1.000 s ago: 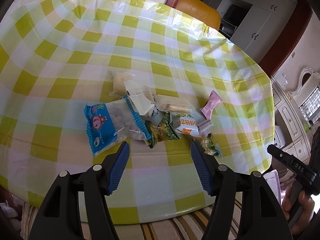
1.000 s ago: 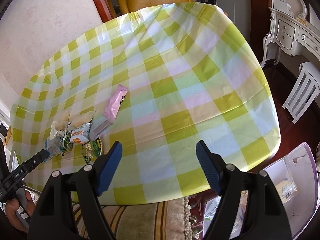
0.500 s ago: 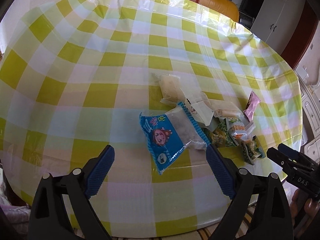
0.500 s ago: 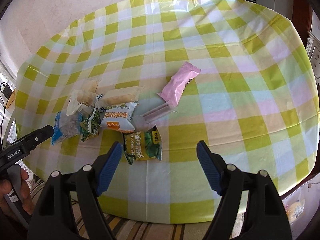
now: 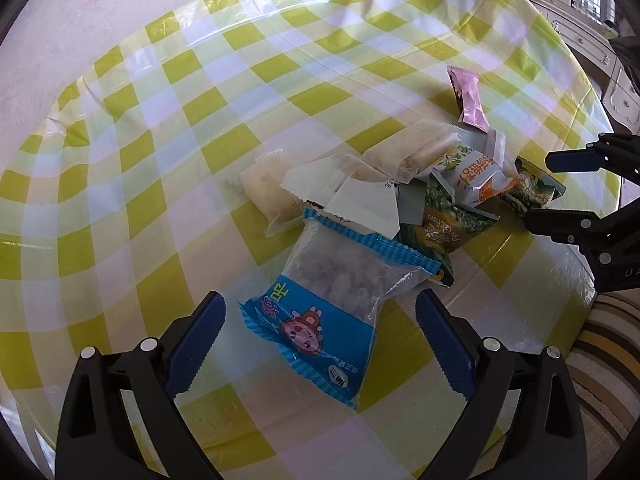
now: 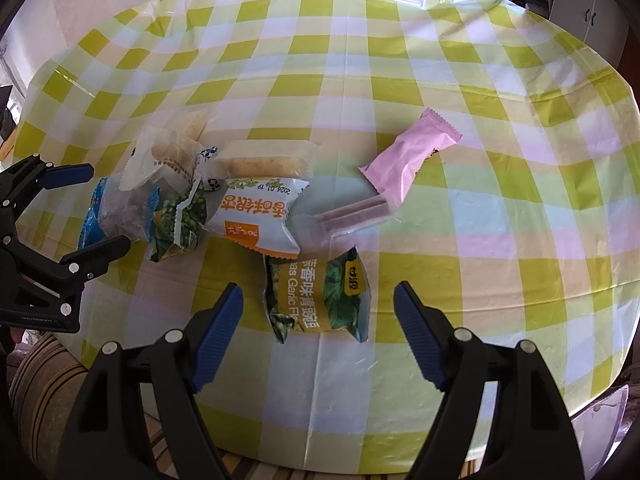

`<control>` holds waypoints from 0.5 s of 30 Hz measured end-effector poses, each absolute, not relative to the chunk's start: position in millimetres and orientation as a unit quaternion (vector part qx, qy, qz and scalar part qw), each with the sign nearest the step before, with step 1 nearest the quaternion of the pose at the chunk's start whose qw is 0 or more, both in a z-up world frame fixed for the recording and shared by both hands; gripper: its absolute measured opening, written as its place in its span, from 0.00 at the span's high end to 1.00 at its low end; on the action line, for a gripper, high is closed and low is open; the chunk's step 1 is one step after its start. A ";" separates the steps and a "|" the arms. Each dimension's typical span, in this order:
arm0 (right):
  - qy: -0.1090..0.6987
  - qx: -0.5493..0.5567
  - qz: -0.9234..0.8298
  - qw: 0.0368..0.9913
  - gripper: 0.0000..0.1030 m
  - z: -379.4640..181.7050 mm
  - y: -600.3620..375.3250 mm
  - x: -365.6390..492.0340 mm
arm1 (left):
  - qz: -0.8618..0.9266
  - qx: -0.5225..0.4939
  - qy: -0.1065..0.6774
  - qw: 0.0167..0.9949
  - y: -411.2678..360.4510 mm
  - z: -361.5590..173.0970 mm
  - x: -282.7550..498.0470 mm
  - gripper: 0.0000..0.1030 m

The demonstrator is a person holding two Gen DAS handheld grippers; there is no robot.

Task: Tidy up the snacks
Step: 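Grasp the blue cartoon bag with the left gripper while the right grasps the green packet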

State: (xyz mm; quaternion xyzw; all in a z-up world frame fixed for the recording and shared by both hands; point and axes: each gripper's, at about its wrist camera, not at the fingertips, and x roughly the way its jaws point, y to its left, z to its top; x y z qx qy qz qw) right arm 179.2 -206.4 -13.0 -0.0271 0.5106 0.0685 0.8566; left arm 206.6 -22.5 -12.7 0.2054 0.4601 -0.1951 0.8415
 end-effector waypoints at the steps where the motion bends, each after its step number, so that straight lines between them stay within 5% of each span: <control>1: 0.511 -0.028 0.069 0.856 0.25 -13.7 -205.9 180.2 | -0.198 0.201 0.462 0.841 -21.8 -15.2 208.8 0.10; 5: 0.516 -0.031 0.071 0.853 0.25 -18.5 -203.3 183.8 | -0.202 0.179 0.476 0.837 -17.6 -21.9 212.8 0.28; 7: 0.518 -0.031 0.072 0.852 0.37 -19.7 -203.1 183.6 | -0.209 0.164 0.478 0.837 -15.4 -19.5 209.4 0.33; 15: 0.519 -0.021 0.078 0.851 0.55 -22.7 -206.4 178.7 | -0.203 0.135 0.486 0.839 -21.9 -15.4 189.5 0.44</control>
